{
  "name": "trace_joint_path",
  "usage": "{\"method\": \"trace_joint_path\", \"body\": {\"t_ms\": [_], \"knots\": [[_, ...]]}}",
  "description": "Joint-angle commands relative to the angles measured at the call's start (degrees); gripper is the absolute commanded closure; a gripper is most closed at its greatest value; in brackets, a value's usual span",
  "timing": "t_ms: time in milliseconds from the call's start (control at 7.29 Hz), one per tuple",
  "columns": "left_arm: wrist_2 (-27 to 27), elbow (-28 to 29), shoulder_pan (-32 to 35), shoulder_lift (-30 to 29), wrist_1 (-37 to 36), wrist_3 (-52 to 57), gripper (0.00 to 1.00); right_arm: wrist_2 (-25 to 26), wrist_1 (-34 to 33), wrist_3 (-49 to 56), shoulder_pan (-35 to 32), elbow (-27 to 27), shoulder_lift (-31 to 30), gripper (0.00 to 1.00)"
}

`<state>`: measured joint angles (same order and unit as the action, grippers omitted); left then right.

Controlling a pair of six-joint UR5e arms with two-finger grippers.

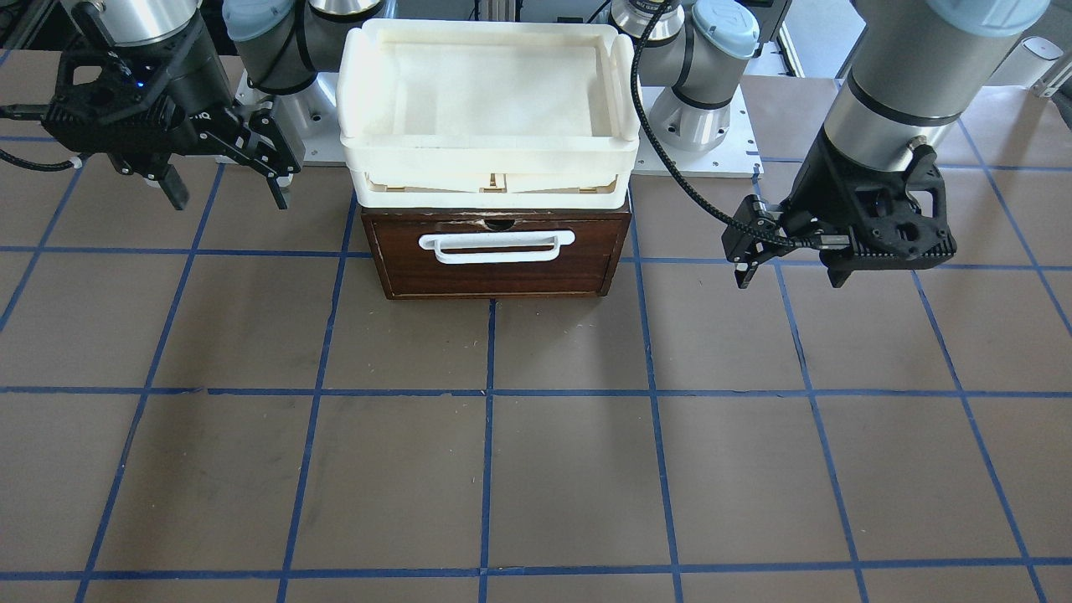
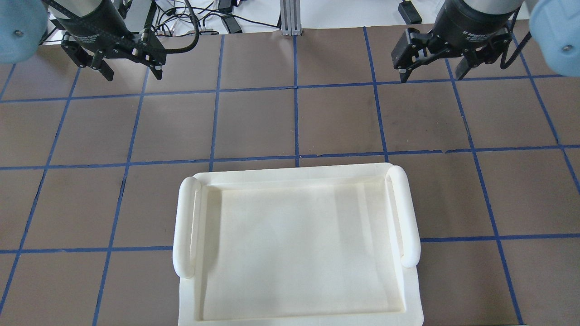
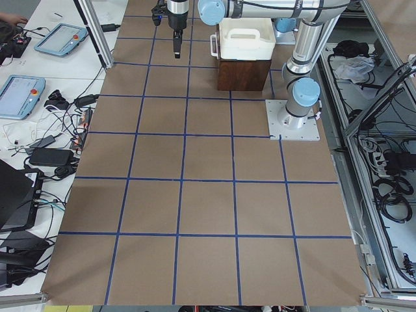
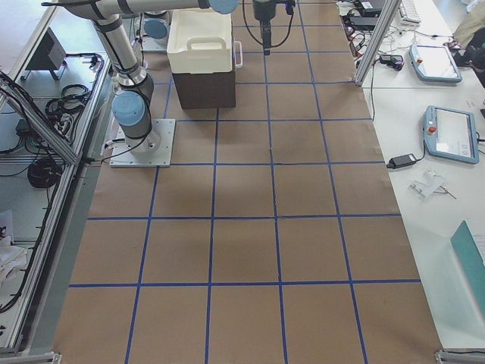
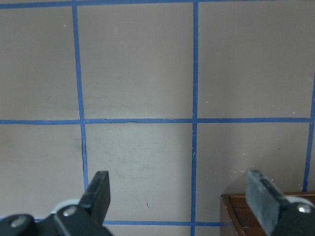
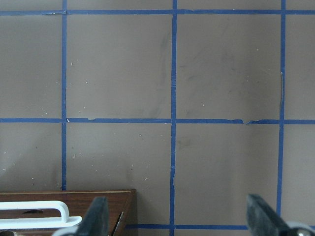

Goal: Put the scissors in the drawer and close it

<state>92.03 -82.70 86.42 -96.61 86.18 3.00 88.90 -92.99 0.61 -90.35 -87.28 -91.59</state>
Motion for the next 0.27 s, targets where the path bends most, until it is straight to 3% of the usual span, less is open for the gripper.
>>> {"method": "trace_joint_path", "body": {"t_ms": [0,137], "knots": [[-1.15,-0.09,-0.38,0.02,-0.05,-0.89,0.0,-0.04,0.0,0.0,0.0,0.0,0.0,0.0],[-0.54,-0.09,-0.38,0.11,-0.05,-0.89,0.0,-0.04,0.0,0.0,0.0,0.0,0.0,0.0]]}}
